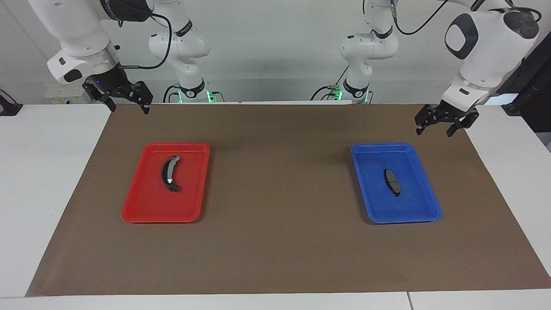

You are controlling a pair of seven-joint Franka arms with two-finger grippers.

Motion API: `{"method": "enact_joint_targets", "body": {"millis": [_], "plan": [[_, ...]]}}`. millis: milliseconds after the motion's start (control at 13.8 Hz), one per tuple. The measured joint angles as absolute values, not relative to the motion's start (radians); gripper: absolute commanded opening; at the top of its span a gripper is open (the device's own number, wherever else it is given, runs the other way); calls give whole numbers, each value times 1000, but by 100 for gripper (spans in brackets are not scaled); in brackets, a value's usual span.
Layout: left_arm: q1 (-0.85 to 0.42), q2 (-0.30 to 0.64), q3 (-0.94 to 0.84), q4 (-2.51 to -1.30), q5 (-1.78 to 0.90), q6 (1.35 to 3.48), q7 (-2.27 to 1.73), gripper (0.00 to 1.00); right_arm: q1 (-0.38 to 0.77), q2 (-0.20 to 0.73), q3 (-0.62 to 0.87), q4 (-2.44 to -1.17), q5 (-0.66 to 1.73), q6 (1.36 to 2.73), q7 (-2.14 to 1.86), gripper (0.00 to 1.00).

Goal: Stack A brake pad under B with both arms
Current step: 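Grasp the flat pad with the left gripper while the right gripper reaches the curved pad, then lift the flat pad with the left gripper while the right gripper grasps the curved pad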

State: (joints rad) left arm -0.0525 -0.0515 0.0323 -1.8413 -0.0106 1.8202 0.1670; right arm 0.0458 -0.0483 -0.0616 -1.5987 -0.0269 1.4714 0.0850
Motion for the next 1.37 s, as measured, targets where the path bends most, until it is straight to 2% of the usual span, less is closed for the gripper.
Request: {"method": "enact_joint_targets", "body": {"millis": [361,723,940,1012,1084,1157,1229,1373], "plan": [[-82,-21,30,-2045,-12,2085,166,99,46,-48,-62,-1599,-27,1471,85,100],[-84,102,30,-2120,-12,2285,160,99,45,-49,-62,-1606,-27,1472,85,100],[-84,153,31,-2172,-12,2401,157,96,41,-62,-63,-1671,-27,1557,85,100],[-84,163,31,-2186,-12,2419,155,90,41,-72,-63,-1716,-27,1601,83,100],[-84,173,32,-2193,-12,2428,146,79,41,-85,-63,-1771,-26,1655,75,100],[-84,186,31,-2198,-12,2443,126,55,42,-95,-62,-1834,-26,1719,61,100],[-84,197,31,-2198,-13,2454,99,37,42,-98,-62,-1888,-26,1779,46,100],[-84,205,31,-2196,-13,2460,35,21,44,-83,-62,-1988,-25,1897,19,100]]}}
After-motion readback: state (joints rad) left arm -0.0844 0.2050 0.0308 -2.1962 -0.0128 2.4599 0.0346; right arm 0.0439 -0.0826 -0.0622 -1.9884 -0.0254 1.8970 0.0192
